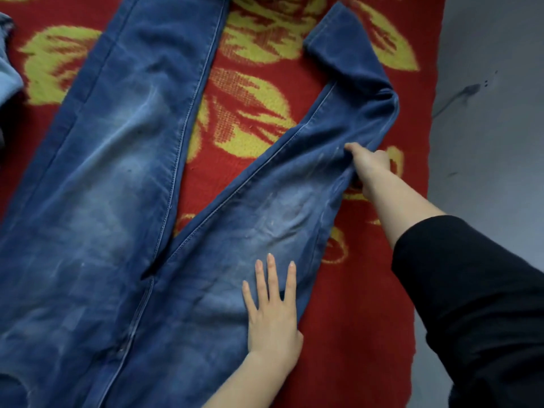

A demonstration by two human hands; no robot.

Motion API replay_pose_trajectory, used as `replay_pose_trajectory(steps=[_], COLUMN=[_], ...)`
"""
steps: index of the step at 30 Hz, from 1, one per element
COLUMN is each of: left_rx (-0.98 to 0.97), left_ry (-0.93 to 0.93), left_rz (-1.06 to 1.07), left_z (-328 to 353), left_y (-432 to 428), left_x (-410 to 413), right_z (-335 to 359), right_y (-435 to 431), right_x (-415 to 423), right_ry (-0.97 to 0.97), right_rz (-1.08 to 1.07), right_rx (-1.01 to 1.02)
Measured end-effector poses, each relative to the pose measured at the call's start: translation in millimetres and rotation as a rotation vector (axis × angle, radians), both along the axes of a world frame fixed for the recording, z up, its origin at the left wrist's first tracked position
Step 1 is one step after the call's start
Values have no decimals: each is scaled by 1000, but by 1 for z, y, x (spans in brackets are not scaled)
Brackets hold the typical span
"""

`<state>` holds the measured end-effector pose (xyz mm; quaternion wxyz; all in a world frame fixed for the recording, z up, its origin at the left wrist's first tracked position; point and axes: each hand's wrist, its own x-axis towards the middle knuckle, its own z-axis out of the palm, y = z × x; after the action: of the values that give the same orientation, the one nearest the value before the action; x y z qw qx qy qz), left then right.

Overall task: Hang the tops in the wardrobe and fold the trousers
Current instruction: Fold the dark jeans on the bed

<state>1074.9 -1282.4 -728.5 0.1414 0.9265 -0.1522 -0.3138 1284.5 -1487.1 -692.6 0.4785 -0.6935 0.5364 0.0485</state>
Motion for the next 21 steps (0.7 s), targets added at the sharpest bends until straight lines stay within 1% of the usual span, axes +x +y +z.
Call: replay_pose_trajectory(steps=[4,6,7,9,11,13,15,17,18,21], left_rx=[95,177,200,220,183,102,-32,-221,-320,-611], left_ry=[91,175,202,217,195,200,285,403,428,549], left_rz=[23,1,10,12,-14,-51,-7,170,255,460], left_z=[11,17,19,22,22,30,44,60,67,91], left_y=[13,19,22,32,44,58,77,104,120,175], left_x=[-19,-32,-38,-50,-58,-59,-49,-32,-23,8], right_z=[2,6,7,9,15,23,34,44,49,68], right_y=[18,28,34,46,59,71,83,98,107,144], right_x=[-27,-40,-45,-50,-52,-53,-54,-50,-45,-22], right_ry=[108,201,210,153,75,37,2,-27,-50,-182], right_rz=[120,249,292,291,243,243,251,250,238,177], right_rx=[41,-13,-35,-55,-117,-202,-271,-314,-329,-369])
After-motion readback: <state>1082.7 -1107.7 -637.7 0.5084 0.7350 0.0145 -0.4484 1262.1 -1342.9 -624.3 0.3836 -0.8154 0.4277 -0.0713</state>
